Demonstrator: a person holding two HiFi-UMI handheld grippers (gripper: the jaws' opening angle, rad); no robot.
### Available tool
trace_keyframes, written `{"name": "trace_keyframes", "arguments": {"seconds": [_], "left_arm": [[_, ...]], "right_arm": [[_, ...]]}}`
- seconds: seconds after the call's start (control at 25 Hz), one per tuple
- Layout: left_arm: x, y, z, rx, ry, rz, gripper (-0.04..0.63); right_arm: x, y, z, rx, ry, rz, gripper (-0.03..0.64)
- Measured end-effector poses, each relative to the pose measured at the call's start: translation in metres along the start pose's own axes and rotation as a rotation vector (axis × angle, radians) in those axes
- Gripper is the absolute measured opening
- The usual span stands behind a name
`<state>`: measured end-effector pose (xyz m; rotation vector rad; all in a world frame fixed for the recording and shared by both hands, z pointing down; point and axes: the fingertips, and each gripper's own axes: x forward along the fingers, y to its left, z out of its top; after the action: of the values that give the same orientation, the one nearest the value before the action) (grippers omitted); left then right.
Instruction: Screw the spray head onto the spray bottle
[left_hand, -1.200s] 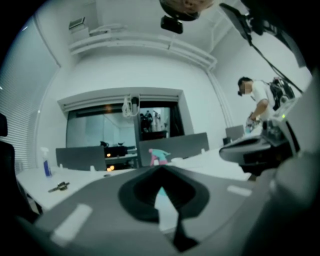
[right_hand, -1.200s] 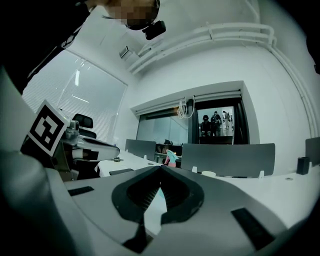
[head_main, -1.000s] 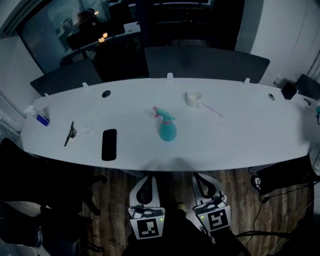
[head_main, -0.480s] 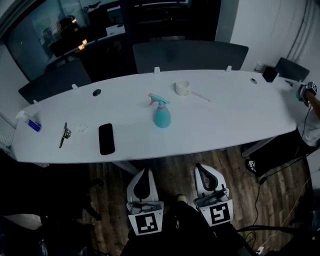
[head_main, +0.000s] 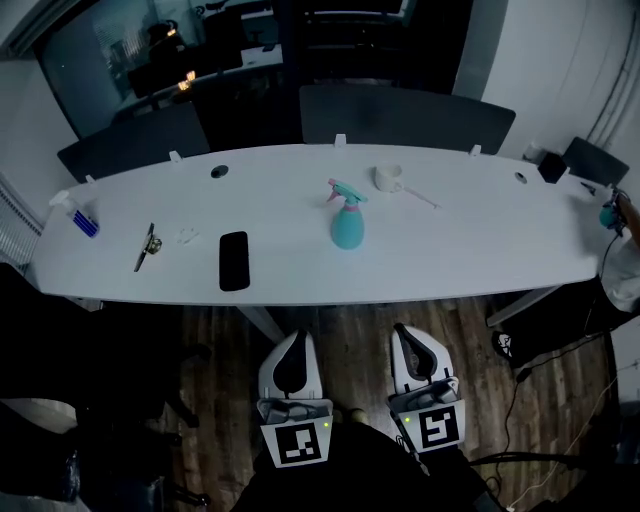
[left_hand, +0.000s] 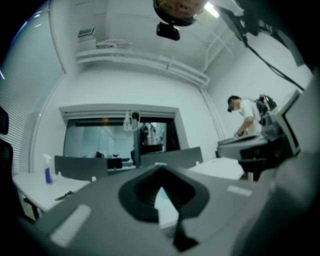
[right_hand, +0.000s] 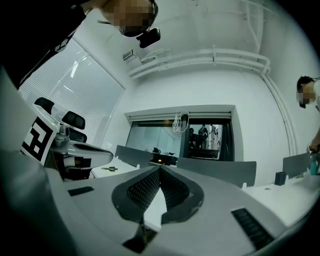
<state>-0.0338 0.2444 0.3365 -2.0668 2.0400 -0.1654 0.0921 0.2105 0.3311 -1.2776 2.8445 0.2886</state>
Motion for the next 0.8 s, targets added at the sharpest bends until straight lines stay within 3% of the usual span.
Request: {"name": "trace_keyframes", "arguments": {"seconds": [0.52,0.8], "left_arm": [[-0.003,-0.015,0.019,0.030,-0.040,0.025,0.002],[-0.008,-0.022,0.014,0.054,-0.006,0.027,0.002]], "right_arm": [[-0.011,-0.014,0.010,-0.019,-0.022,0.020,0.005],[-0.018,-0.020,0.008,-0.013,-0.015,0.017,0.005]]}}
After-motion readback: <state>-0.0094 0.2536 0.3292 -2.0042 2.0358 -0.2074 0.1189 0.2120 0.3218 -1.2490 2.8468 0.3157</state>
